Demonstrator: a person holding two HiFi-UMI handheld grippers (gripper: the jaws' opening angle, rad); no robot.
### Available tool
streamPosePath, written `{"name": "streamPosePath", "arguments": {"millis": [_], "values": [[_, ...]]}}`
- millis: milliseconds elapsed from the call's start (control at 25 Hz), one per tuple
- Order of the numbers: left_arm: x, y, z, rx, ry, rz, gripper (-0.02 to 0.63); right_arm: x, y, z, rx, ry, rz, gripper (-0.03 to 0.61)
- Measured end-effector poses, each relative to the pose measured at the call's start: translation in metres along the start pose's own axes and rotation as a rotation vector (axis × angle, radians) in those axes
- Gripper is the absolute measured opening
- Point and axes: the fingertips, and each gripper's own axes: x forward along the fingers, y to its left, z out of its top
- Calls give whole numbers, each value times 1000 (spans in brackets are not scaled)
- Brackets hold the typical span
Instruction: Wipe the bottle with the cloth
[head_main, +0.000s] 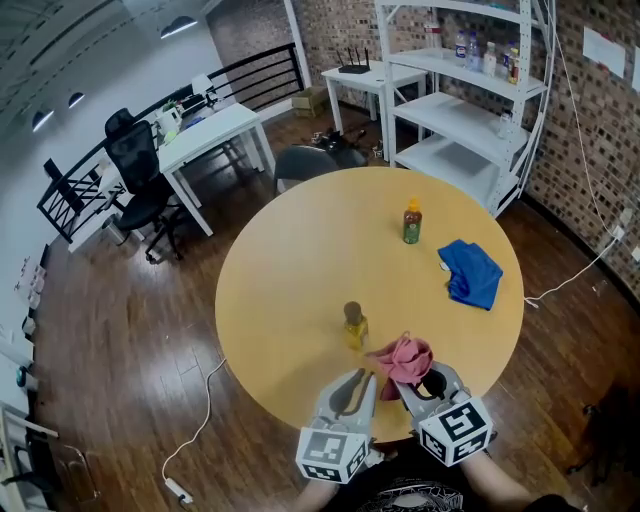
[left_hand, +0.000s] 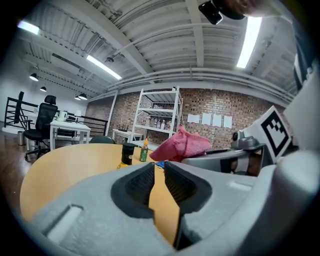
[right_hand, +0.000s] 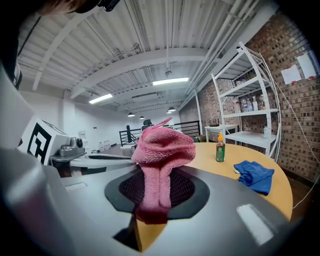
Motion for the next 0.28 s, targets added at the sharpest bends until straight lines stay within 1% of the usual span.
{"name": "streamPosePath", "arguments": {"millis": [80, 160, 280], "values": [[-2, -1, -2, 1, 8, -4, 62, -1, 3, 1, -9, -1, -4, 95], [-5, 3, -3, -1, 10, -1, 43, 1, 7, 1, -14, 1, -6, 95], [-8, 10, -3, 1, 15, 8, 43, 5, 11, -1, -14, 4, -8, 95]]}}
